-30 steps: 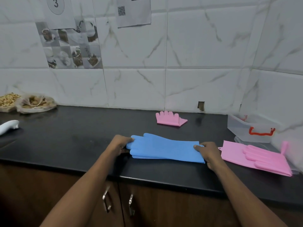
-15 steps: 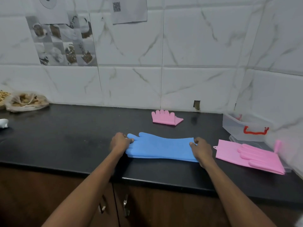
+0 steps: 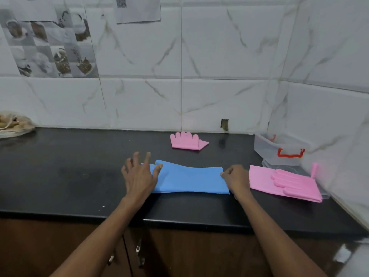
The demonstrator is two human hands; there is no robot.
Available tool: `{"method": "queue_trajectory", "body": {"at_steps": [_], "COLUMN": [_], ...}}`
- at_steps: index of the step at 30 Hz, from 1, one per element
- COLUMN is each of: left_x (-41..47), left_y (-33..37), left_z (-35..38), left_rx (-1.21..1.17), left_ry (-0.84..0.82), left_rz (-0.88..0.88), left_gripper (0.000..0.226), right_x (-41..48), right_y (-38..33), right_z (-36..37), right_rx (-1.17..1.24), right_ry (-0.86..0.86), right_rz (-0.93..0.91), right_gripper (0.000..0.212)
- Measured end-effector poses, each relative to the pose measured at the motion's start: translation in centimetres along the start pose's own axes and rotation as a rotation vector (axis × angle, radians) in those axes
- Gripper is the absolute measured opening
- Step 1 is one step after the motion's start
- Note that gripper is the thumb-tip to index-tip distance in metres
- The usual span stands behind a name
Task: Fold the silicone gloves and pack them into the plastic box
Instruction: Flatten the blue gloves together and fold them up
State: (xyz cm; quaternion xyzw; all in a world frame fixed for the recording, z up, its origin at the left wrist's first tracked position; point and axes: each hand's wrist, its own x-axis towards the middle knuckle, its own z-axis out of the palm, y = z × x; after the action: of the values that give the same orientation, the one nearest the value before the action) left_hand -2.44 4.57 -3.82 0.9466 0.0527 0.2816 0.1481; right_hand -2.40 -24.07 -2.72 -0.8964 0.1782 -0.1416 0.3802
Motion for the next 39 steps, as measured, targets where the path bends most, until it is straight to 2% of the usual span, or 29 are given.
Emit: {"method": "queue_trajectory", "body": {"at_steps": [3,5,9,14,18,21,24,26,28,30,35,39], "left_x": [-0.3,-0.4,0.2,0.4,0.1,0.0,-0.3,-0.9,-1.8,-2.6,-3.2,-3.3], "left_y": [0.2,0.1,0.2,-0.5,-0.1,0.4,1.5,2.7,3.8,4.6,6.8,9.2], "left_z": [1.5,2.4,2.7,2.3,2.2,2.0,1.5,1.5,1.6,2.0,2.6,3.3], "left_rx": [0.022,0.044,0.091,0.151,0.186,0.201,0.304,0.266,0.133,0.040,0.063,0.048], "left_ry": [-0.185,-0.299,-0.342,-0.510,-0.538,-0.473,-0.349,-0.397,-0.497,-0.563,-0.657,-0.688], "left_rz": [0.208,0.208,0.205,0.270,0.254,0.268,0.529,0.667,0.633,0.574,0.522,0.517], "left_gripper": [0.050,0.050,0.054,0.068,0.073,0.068,0.053,0.054,0.052,0.052,0.069,0.075], "right_x": [-0.3,-0.5,-1.2,-2.2,-3.0,-3.3,-3.0,-3.0,-3.2,-3.1,-2.4,-2.0], "right_y": [-0.1,-0.3,-0.8,-1.4,-1.7,-2.1,-2.3,-2.3,-2.2,-2.3,-2.2,-1.8], "right_z": [-0.5,-0.5,-0.5,-1.4,-1.2,-1.0,-1.2,-1.3,-1.1,-0.8,-0.5,-1.2], "right_rx": [-0.053,-0.116,-0.238,-0.363,-0.412,-0.412,-0.341,-0.324,-0.324,-0.225,0.064,-0.029], "right_ry": [-0.001,-0.013,-0.013,0.016,-0.062,-0.127,-0.172,-0.207,-0.209,-0.173,-0.063,0.098], "right_rz": [0.005,-0.012,-0.047,-0.024,0.000,0.054,0.096,0.106,0.109,0.122,0.175,0.103], "right_gripper": [0.020,0.022,0.019,0.024,0.043,0.044,0.043,0.044,0.043,0.038,0.028,0.032]}}
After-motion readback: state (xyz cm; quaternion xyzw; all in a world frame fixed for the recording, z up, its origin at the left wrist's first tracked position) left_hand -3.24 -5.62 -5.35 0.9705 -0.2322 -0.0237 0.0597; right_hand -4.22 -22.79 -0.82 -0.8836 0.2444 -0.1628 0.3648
